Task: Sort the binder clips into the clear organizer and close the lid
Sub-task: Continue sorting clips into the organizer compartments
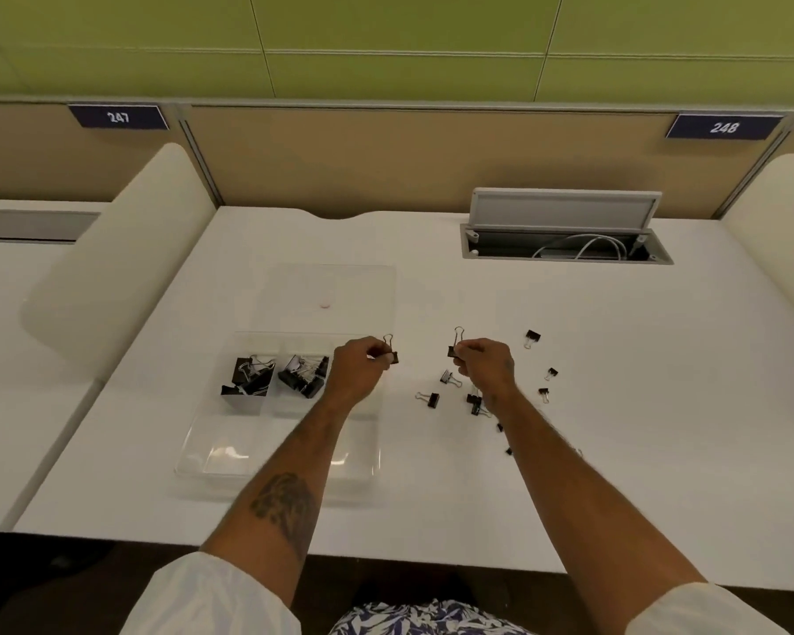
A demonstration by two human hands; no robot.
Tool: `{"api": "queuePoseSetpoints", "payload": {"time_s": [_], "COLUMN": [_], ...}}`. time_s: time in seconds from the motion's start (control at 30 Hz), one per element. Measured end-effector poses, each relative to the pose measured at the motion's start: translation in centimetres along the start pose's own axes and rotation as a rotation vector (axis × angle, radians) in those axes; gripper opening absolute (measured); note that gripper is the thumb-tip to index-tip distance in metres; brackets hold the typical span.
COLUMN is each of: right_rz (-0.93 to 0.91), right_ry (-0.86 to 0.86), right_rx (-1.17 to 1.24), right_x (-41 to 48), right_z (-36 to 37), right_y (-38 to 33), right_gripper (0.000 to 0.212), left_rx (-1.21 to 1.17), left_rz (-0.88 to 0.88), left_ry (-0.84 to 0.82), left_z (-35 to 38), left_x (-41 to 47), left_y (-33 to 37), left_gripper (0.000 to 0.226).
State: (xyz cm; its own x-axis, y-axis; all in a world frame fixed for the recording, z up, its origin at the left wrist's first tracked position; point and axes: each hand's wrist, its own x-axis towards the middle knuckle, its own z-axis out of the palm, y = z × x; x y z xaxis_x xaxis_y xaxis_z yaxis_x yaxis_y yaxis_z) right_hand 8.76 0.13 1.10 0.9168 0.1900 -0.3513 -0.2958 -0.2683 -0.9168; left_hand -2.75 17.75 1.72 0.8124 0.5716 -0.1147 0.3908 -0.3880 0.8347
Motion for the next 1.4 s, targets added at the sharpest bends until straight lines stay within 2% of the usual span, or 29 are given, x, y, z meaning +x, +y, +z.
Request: {"api": "queuePoseSetpoints", "payload": {"time_s": [0.2,0.43,0.53,0.8,1.03,1.13,1.23,1.4], "right_rz": [0.024,-0.026,-0.035,-0.115,-0.244,-0.318,-0.370,-0.364], "right_ry": [-0.240,-0.264,-0.230,-0.228,-0.187,-0.154,-0.099,0.016], "right_rx": [-0.074,-0.309,-0.329,-0.430,-0.617,-0.801,-0.949,-1.015], "right_x": [-2.1,-2.9,-4.6,-4.6,-5.8,-6.3,-6.3,-6.9], "right_z": [4.5,6.8,9.6,11.0,11.5,10.6,9.1,5.4], "right_y": [-0.6,-0.5,-1.0,-0.2,-0.3,0.2,1.1,3.0], "right_gripper": [0.003,0.009,0.010,0.015,0.048,0.059,0.058,0.050], "left_rx": [0.194,0.168,0.252,0.685,0.742,0.765,0.729,0.686], "left_rz": [-0.075,-0.151,-0.084,0.115,0.164,0.194,0.226,0.306], "left_ry": [0.060,0.036,0.078,0.021,-0.006,-0.013,-0.043,-0.121], "left_z": [-4.0,-3.8,-6.5,-6.7,-7.1,-6.9,-6.0,-3.2], "left_x": [0.4,0.6,0.7,-0.1,-0.2,-0.1,-0.2,-0.4], "left_y": [-1.9,-3.1,-4.8,-5.7,-6.7,-6.9,-6.4,-5.2], "left_gripper": [0.027,0.041,0.044,0.066,0.077,0.078,0.078,0.078]}}
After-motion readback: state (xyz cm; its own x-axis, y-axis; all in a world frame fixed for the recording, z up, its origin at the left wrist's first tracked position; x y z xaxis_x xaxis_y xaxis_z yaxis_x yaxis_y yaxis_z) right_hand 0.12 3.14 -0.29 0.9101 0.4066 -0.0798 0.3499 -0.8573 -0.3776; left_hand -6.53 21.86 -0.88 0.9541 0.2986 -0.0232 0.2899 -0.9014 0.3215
